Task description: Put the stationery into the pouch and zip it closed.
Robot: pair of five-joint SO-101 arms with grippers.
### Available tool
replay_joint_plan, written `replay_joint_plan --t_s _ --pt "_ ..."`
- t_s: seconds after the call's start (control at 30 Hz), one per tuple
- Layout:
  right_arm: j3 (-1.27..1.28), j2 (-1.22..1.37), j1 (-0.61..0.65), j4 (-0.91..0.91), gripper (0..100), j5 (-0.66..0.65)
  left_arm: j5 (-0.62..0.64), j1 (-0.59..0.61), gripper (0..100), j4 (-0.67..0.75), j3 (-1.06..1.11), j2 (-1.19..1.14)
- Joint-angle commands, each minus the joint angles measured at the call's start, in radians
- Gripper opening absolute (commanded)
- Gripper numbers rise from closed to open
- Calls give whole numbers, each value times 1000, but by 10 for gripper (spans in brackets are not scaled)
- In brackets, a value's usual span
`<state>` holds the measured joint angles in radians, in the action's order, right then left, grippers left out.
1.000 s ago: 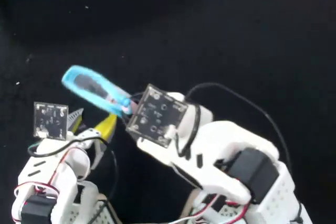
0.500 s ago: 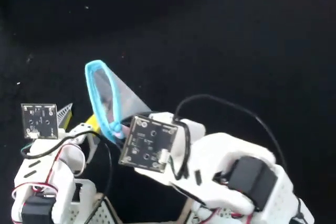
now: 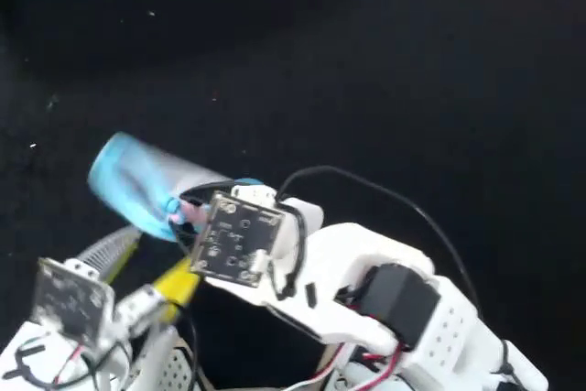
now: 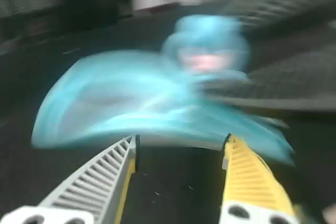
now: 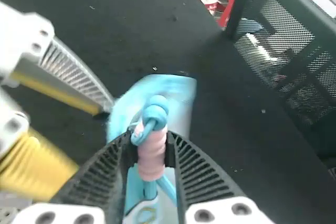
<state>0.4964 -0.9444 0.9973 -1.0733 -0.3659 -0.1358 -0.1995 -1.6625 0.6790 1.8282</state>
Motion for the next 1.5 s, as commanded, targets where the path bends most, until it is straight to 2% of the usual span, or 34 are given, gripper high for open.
replay_joint_plan --t_s 0.0,0.1,0.37,0.5,0.7,1.03,1.2,1.33,1.47 --pt "-4 -7 9 23 11 2 12 -177 267 -40 -62 0" --pt "-2 -50 9 21 11 2 61 -154 268 5 1 -2" --pt "1 -176 9 -64 11 2 58 15 268 114 97 -2" --pt "-4 -179 9 -83 11 2 58 27 268 160 97 -3" --pt "-4 -179 6 -77 11 -6 58 1 268 169 88 -3" --pt "-4 -177 -78 -60 11 -60 66 -229 268 68 15 -3" --pt "-4 -177 -78 -61 11 -58 72 -228 268 75 21 -5" --pt "-4 -179 -78 -69 11 -55 152 -223 268 91 27 -5" --pt "-4 -197 -78 -69 11 -57 157 -117 269 98 31 -5"
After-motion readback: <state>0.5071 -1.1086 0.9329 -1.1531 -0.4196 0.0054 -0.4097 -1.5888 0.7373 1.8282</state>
